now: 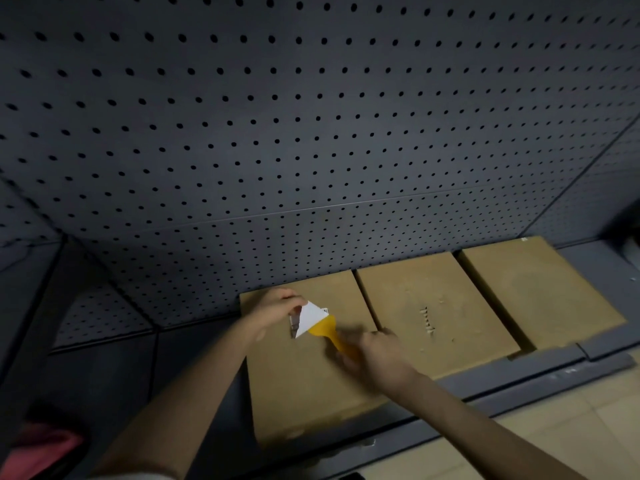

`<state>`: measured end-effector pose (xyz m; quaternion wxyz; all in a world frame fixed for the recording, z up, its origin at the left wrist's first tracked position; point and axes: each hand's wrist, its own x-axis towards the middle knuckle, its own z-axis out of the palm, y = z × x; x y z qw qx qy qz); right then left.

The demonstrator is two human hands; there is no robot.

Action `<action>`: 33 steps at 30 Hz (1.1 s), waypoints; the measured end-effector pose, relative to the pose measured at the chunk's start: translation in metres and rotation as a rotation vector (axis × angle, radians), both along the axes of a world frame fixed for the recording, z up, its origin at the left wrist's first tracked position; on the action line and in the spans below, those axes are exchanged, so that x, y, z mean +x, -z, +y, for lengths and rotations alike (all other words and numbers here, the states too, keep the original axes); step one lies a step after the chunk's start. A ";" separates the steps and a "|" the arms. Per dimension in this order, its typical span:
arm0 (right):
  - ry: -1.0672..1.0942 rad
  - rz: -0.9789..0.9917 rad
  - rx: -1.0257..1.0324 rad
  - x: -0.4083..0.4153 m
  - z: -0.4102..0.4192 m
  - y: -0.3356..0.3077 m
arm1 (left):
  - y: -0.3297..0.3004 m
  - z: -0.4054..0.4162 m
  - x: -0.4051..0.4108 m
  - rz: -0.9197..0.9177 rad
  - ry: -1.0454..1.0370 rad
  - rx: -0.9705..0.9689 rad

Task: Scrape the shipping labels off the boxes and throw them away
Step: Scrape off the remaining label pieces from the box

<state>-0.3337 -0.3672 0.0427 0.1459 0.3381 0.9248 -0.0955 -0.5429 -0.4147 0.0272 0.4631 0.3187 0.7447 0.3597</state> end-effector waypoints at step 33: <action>-0.036 0.256 -0.181 -0.011 0.004 0.003 | 0.022 -0.020 -0.022 0.020 -0.292 0.030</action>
